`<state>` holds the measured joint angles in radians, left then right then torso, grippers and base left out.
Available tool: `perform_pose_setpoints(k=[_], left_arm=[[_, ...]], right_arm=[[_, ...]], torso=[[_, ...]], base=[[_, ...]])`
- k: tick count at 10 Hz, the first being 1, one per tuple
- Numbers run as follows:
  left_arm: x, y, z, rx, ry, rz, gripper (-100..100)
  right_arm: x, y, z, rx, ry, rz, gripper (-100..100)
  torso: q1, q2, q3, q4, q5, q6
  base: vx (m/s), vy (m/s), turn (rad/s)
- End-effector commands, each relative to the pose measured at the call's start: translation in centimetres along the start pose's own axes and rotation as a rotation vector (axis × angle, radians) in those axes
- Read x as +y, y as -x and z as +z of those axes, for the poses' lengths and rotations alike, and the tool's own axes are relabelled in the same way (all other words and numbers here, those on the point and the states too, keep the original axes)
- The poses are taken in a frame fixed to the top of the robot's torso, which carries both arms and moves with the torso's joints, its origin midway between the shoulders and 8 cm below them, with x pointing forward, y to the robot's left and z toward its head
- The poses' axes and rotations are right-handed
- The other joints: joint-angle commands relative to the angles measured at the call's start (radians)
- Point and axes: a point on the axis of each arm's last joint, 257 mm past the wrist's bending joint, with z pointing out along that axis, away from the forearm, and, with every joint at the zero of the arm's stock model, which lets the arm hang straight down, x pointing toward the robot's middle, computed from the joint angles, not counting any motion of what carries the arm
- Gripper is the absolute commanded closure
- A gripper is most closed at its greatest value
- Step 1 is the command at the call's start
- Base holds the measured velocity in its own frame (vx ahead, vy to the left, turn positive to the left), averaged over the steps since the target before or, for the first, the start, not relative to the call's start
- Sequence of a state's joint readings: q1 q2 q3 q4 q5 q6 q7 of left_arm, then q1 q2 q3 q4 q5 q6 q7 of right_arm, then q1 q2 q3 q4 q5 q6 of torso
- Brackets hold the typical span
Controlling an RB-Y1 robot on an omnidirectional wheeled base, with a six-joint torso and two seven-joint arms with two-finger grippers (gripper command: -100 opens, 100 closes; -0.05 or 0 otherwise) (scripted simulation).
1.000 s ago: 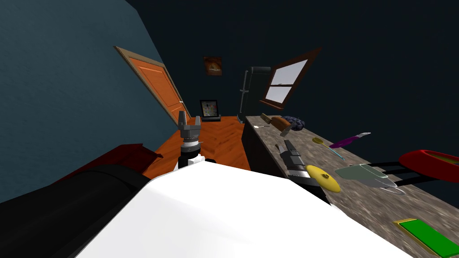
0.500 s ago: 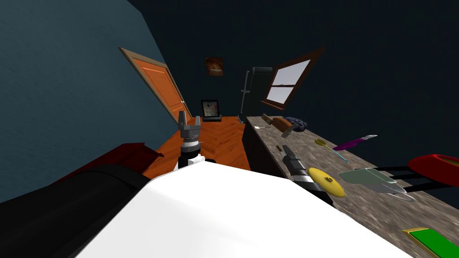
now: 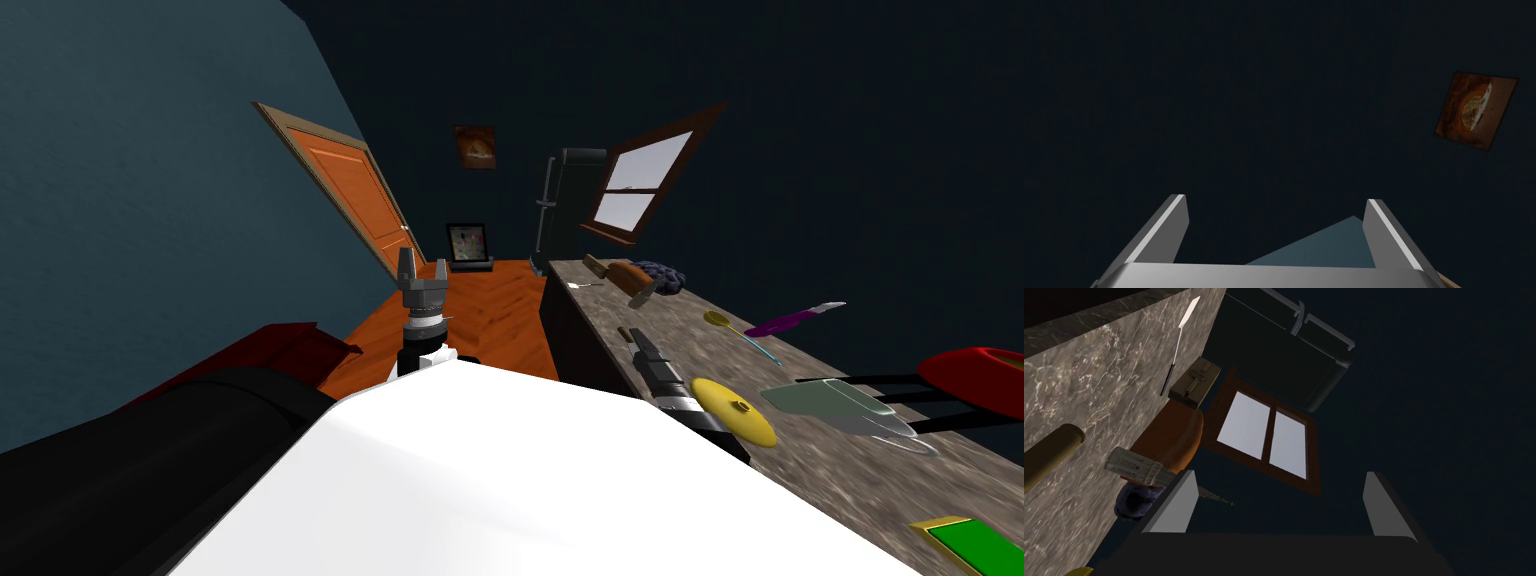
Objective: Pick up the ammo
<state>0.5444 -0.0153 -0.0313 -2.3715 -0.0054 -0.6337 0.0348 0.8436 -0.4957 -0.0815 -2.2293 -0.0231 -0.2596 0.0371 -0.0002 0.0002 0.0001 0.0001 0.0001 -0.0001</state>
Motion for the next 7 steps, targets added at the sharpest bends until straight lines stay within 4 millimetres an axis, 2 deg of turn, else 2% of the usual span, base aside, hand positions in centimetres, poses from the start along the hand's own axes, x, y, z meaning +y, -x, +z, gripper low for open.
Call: perform_pose_setpoints(k=[1,6,7], left_arm=[[0.0,0.0,0.0,0.0,0.0,0.0,0],[0.0,0.0,0.0,0.0,0.0,0.0,0],[0.0,0.0,0.0,0.0,0.0,0.0,0]], right_arm=[[0.0,0.0,0.0,0.0,0.0,0.0,-100],[0.0,0.0,0.0,0.0,0.0,0.0,-100],[-2.1,0.0,-1.1,0.032,-0.068,-0.063,-100]], torso=[[0.0,0.0,0.0,0.0,0.0,0.0],[0.0,0.0,0.0,0.0,0.0,0.0],[0.0,0.001,0.0,0.0,0.0,0.0]], base=[[0.004,-0.002,0.012],[0.0,0.0,0.0],[0.015,-0.009,0.045]])
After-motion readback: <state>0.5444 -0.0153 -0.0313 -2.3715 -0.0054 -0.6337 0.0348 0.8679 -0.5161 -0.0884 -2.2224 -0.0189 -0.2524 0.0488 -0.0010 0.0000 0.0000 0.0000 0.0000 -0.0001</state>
